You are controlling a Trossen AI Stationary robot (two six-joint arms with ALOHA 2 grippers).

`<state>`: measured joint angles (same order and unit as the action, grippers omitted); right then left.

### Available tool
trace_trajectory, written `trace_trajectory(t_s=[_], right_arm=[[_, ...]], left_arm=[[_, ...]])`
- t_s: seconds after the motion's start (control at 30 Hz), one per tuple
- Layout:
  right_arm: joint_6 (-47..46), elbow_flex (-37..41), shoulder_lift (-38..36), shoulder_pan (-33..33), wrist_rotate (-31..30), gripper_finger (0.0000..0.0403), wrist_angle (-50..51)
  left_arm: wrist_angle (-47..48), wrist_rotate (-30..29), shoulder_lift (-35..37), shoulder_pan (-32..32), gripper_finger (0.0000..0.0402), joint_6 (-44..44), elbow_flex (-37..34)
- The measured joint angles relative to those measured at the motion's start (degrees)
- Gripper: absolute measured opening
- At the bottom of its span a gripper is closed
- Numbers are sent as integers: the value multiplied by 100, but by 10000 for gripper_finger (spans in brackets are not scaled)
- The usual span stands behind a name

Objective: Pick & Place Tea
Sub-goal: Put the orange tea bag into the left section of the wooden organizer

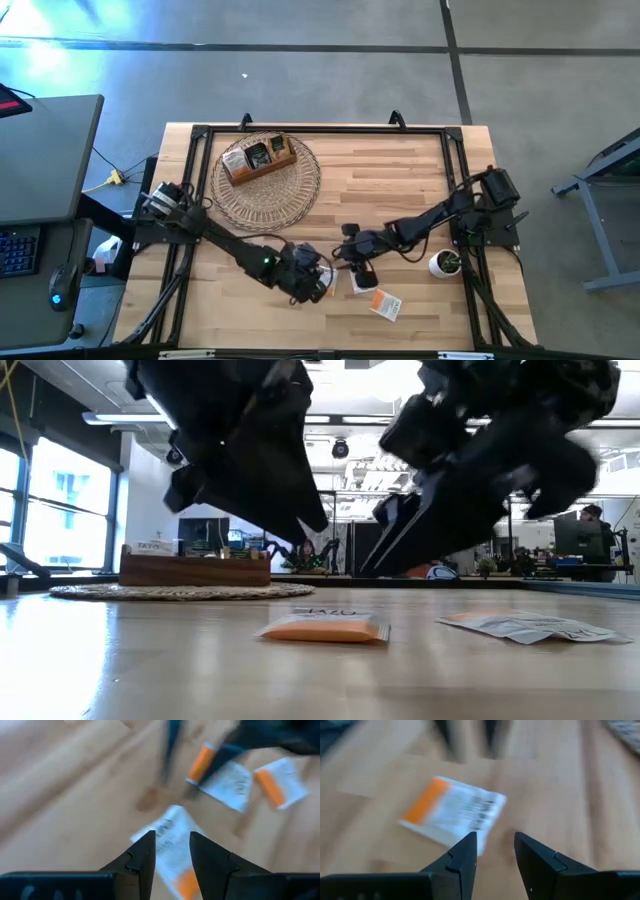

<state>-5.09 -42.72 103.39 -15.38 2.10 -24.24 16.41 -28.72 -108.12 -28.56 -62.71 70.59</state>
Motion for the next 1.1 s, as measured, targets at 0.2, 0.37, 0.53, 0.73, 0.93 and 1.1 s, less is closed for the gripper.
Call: trace_trajectory(t_s=[0.2,0.37,0.53,0.73,0.93,1.1], right_arm=[[83,-2,-592,-358,306,129,478],[-72,0,-628,-807,472,129,498],[-85,4,-419,-1177,-187,129,603],[59,7,-404,-1243,-381,129,315],[-84,2,57,-1258,-522,129,-783],[-244,-91,501,-1269,-819,128,-1154]], left_arm=[[364,464,-9,444,119,826,102],[284,1656,-87,1020,119,1881,96],[360,2529,-83,1248,119,2876,104],[462,2314,-83,1201,119,3922,100],[146,2489,-205,1207,119,4040,105],[-171,2747,-373,1169,124,4043,91]])
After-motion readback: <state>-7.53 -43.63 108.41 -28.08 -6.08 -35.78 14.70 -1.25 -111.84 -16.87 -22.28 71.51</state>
